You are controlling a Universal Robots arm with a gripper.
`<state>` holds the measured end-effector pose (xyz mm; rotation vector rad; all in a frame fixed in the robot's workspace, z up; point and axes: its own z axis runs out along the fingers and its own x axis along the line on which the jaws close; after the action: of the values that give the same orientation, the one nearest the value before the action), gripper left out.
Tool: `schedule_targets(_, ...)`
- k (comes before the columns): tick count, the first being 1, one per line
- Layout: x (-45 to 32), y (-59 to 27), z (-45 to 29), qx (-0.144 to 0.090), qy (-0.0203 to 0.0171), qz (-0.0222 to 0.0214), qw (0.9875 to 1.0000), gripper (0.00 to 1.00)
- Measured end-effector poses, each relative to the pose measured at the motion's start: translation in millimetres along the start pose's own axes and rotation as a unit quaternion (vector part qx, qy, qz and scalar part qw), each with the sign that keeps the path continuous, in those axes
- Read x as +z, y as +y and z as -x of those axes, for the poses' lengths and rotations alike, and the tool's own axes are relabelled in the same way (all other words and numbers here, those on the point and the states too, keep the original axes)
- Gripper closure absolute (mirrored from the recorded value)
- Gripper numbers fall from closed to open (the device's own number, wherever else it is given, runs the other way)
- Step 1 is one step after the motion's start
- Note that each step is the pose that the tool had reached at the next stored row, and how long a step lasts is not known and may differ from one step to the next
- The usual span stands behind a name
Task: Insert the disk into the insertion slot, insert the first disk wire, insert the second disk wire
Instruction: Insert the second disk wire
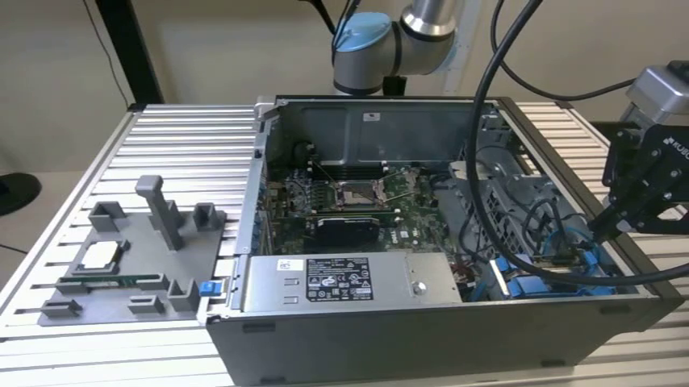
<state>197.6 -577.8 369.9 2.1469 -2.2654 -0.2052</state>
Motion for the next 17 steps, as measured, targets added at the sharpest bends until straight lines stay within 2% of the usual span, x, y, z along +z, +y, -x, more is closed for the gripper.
schedule_targets(15,0.0,0.0,0.0,0.0,-0.0002,0.0001,1.0,1.0)
schedule_targets(16,0.0,0.0,0.0,0.0,-0.0002,0.0001,1.0,0.0)
schedule_targets(17,0.0,0.0,0.0,0.0,-0.0002,0.0001,1.0,0.0)
